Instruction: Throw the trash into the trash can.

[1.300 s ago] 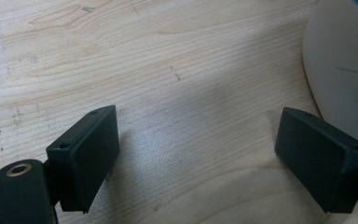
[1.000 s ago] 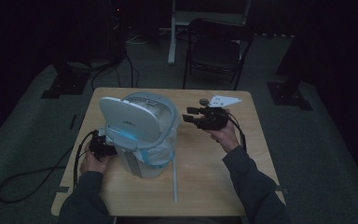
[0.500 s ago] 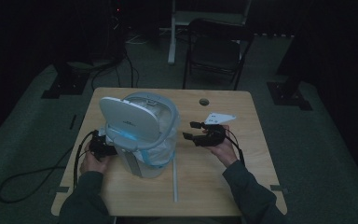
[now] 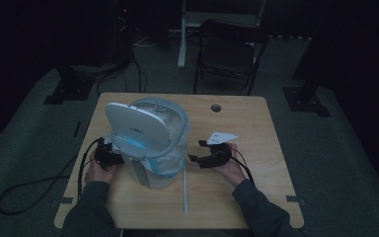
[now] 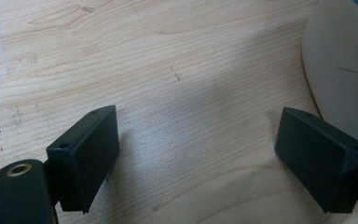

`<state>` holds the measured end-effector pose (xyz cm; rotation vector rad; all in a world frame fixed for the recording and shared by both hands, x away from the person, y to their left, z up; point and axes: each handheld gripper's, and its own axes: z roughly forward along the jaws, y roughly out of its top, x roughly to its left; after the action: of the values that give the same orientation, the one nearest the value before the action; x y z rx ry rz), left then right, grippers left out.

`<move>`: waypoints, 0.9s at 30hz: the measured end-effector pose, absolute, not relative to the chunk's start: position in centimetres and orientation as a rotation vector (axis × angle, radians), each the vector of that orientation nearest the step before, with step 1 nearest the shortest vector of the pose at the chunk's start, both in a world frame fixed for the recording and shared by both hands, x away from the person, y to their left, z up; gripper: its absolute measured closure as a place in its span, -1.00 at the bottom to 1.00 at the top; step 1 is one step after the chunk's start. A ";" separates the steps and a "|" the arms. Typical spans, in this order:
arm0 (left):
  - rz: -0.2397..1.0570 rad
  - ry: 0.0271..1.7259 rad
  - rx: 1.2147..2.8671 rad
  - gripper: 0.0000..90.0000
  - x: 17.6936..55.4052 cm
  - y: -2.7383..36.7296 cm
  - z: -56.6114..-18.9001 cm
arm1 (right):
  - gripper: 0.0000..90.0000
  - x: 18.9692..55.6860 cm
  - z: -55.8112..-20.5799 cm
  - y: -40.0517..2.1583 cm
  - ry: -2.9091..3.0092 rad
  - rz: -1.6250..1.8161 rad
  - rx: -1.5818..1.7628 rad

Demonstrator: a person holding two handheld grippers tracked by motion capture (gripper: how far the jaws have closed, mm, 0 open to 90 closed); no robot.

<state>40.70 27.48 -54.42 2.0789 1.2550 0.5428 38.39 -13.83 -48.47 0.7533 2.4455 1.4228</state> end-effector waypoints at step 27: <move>0.542 1.254 2.079 -0.68 40.7 27.5 -54.4 | -0.44 35.2 -53.9 -9.7 2.593 1.169 0.657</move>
<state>40.70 27.47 -54.42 2.0791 1.2544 0.5422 35.23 -9.74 -53.86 0.6572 2.5930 1.1691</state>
